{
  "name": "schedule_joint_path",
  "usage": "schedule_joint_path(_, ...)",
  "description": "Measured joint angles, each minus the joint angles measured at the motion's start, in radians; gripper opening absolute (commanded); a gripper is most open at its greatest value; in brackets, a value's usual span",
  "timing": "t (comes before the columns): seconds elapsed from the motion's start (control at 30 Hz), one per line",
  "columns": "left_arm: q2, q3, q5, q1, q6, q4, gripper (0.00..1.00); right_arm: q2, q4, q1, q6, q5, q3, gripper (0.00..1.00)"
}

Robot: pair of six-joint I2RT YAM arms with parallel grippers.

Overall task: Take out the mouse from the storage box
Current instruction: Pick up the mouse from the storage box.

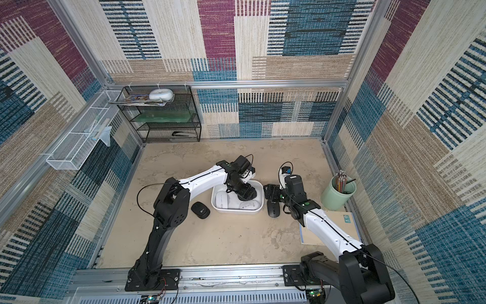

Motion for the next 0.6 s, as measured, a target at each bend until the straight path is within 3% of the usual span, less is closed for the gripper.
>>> schedule_joint_path(0.1, 0.005, 0.0, 0.005, 0.001, -0.002, -0.001, 0.76, 0.0, 0.0, 0.0, 0.0, 0.0, -0.001, 0.84)
schedule_joint_path(0.6, 0.004, -0.013, 0.052, 0.0, -0.011, 0.023, 0.6, 0.002, 0.0, 0.0, 0.0, 0.001, -0.001, 0.84)
